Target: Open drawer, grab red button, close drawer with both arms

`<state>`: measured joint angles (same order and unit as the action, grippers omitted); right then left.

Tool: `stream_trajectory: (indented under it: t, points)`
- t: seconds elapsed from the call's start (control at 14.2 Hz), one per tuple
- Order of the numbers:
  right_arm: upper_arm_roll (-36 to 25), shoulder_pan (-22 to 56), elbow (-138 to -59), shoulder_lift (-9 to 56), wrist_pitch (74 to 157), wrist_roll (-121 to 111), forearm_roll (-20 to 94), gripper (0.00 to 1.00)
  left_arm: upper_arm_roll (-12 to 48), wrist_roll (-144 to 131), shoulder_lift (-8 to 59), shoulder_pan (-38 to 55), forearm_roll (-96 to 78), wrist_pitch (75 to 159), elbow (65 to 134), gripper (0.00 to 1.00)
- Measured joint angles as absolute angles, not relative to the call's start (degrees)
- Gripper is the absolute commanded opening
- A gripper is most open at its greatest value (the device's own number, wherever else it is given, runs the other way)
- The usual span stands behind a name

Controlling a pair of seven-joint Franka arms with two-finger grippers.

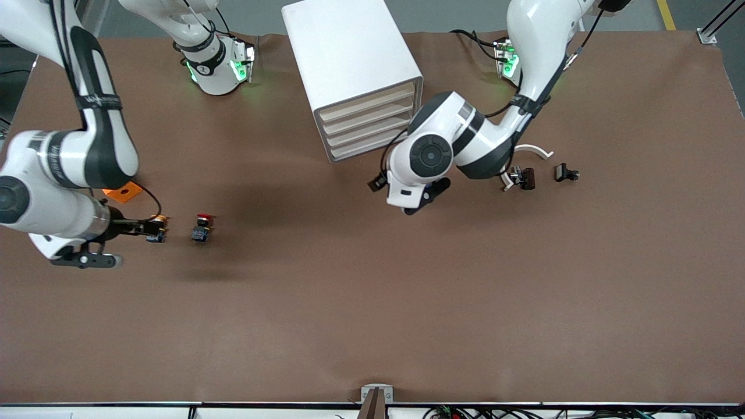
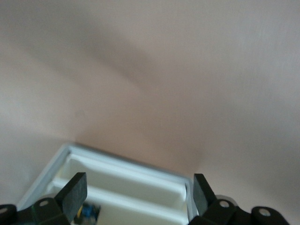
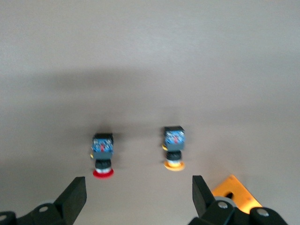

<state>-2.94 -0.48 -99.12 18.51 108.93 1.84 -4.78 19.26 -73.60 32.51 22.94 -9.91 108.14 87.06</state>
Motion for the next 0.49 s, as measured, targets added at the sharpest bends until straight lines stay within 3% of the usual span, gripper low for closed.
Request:
stream_trajectory:
  t: [0.21, 0.49]
  points:
    - [-2.6, -0.7, -93.6, 15.7, 99.4, 1.6, -4.7, 1.00, 19.3, -67.2, 32.2, 16.6, -9.1, 107.6, 86.0, 1.00]
    - [-2.0, -0.6, -85.6, 14.4, 90.8, 1.6, -4.4, 1.00, 19.2, -56.8, 29.8, 11.4, -3.9, 100.5, 85.6, 1.00]
